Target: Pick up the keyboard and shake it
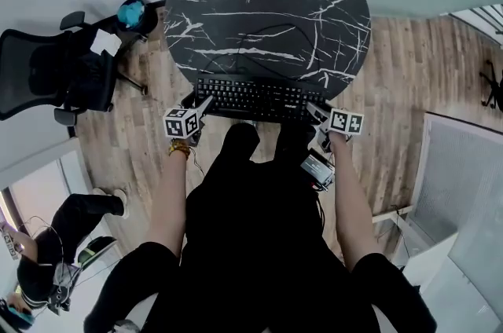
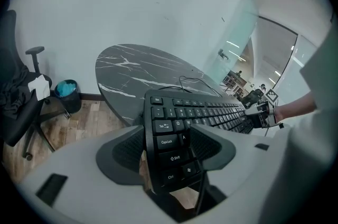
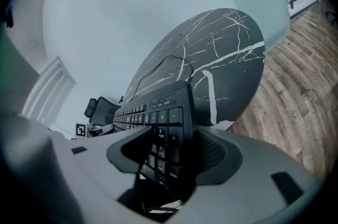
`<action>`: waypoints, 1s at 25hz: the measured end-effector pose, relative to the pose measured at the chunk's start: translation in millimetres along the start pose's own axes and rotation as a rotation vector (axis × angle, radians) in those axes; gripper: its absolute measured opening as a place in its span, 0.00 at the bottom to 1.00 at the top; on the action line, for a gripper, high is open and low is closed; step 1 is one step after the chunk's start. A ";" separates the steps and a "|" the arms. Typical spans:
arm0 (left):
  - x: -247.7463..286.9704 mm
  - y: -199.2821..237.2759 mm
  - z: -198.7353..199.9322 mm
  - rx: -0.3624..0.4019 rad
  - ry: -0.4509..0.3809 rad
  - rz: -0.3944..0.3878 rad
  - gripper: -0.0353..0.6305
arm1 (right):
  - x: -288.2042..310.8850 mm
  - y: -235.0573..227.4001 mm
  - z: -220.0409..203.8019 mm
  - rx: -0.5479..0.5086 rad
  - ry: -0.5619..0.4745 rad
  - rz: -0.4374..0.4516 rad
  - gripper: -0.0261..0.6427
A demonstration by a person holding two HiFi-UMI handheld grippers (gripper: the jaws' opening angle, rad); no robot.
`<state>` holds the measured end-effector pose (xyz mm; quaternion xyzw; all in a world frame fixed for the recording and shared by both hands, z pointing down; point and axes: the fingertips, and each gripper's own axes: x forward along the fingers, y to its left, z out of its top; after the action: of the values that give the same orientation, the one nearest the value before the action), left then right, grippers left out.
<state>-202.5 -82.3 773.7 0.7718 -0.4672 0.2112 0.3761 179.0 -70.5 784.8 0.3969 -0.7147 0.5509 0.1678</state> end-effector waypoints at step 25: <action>7.2 2.3 -5.5 0.011 0.066 0.110 0.45 | -2.3 -14.1 10.5 -0.132 -0.060 -0.330 0.43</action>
<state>-200.9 -82.6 782.9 0.7396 -0.4952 0.2595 0.3746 193.1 -80.4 789.0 0.5135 -0.6791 0.4555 0.2602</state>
